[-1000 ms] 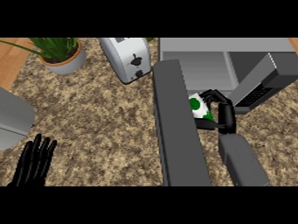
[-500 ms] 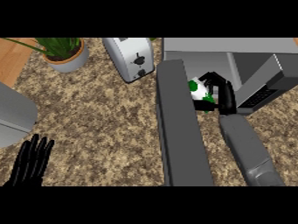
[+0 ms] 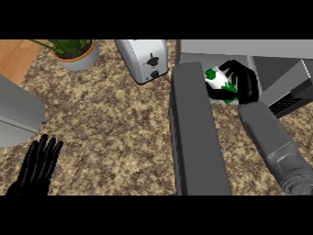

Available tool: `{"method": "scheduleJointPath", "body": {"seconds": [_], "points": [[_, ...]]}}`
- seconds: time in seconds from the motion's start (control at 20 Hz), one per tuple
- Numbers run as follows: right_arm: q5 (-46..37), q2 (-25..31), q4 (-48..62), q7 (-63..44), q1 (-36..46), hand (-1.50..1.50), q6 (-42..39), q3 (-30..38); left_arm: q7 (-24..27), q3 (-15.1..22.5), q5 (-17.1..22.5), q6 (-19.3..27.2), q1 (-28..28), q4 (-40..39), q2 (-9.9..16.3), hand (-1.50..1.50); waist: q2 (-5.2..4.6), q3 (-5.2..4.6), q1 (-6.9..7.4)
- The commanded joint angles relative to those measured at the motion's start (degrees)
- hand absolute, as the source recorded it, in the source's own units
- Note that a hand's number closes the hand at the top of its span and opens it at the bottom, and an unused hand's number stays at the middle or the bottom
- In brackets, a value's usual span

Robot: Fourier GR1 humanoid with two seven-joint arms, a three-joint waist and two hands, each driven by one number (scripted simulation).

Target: Pick up the milk, place it into the microwave and close the microwave

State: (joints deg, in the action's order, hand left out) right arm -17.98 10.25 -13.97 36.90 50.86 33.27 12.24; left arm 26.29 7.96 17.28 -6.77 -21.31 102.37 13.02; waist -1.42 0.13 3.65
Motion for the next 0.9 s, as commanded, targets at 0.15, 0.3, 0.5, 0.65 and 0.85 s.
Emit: {"method": "scheduleJointPath", "body": {"seconds": [0.15, 0.3, 0.5, 0.65, 0.85], "points": [[-2.93, 2.21, 5.01, -3.65, 4.92, 1.5, 10.14, -0.38, -1.61, 0.62, -4.9, 2.3, 0.79, 1.19, 1.39, -1.5, -0.88, 0.14, 2.39], [-2.44, 4.61, 5.19, -3.4, 5.37, 1.5, 12.55, 0.77, -1.72, -1.04, -4.24, 0.98, 2.94, -2.94, 2.57, -1.5, -1.41, 0.1, 2.3], [-5.39, 5.98, 7.87, -4.25, 5.92, -1.5, 13.89, -1.54, -1.93, 1.05, -6.54, 1.97, 3.26, -2.64, 1.64, -1.5, -1.7, 0.11, 3.0], [-6.68, 5.39, 9.12, -5.61, 6.24, -1.5, 16.33, -2.53, -3.51, 2.99, -8.12, 4.19, 3.1, -0.39, -0.09, -1.5, -1.61, 0.19, 3.35], [-7.44, 3.65, 10.55, -6.65, 7.27, -1.5, 13.56, -3.31, -2.96, 1.87, -6.91, 2.25, 4.08, -1.47, 1.09, -1.5, -1.77, 0.18, 3.84]]}}
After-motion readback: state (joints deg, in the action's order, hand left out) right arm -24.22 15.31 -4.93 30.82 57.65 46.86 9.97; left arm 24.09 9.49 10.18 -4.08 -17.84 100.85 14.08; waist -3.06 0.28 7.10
